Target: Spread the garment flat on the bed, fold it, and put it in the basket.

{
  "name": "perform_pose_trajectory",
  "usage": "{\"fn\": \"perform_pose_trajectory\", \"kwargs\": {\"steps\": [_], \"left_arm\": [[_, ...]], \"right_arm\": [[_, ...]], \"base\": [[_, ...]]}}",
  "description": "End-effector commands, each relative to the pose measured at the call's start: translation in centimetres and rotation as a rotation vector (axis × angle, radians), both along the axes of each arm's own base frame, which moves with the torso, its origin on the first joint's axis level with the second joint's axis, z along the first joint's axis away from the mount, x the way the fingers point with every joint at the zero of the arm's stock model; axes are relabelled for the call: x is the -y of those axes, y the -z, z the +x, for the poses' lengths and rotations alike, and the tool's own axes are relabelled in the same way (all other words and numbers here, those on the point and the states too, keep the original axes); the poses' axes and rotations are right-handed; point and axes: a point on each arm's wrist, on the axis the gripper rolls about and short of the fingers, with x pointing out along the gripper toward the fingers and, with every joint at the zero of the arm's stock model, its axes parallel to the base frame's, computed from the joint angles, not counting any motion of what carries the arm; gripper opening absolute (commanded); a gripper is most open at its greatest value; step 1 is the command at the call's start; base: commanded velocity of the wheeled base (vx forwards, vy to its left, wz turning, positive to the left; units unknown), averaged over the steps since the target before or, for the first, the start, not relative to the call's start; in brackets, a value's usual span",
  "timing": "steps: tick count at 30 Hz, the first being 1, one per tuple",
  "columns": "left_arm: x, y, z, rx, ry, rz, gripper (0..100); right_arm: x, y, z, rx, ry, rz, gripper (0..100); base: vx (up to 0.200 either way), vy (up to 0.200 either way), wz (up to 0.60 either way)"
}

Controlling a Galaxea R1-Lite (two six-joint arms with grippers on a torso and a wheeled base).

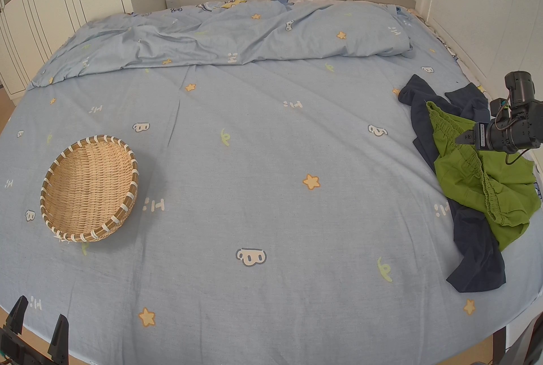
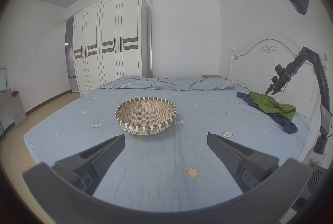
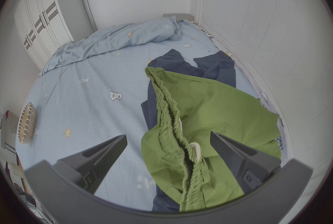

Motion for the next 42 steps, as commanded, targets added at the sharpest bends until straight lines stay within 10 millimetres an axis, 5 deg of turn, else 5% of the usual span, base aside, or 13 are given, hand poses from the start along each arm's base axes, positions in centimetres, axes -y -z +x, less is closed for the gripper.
{"fn": "perform_pose_trajectory", "kwargs": {"steps": [1,18,19,31,42], "left_arm": [[0.0,0.5,0.1,-0.008,-0.001,0.0,100],[0.0,0.5,0.1,-0.008,-0.001,0.0,100],[0.0,0.5,0.1,-0.006,-0.001,0.0,100],[0.0,0.5,0.1,-0.008,-0.001,0.0,100],[0.0,0.5,0.1,-0.006,-0.001,0.0,100]], "right_arm": [[0.9,1.2,1.9,-0.018,-0.001,0.023,100],[0.4,2.7,3.2,-0.054,-0.045,0.054,100],[0.4,3.0,3.3,-0.062,-0.05,0.059,0],[0.4,3.6,3.4,-0.082,-0.045,0.067,0],[-4.2,-2.1,1.3,-0.104,-0.159,0.183,0]], "base": [[0.0,0.0,0.0],[0.0,0.0,0.0],[0.0,0.0,0.0],[0.0,0.0,0.0],[0.0,0.0,0.0]]}}
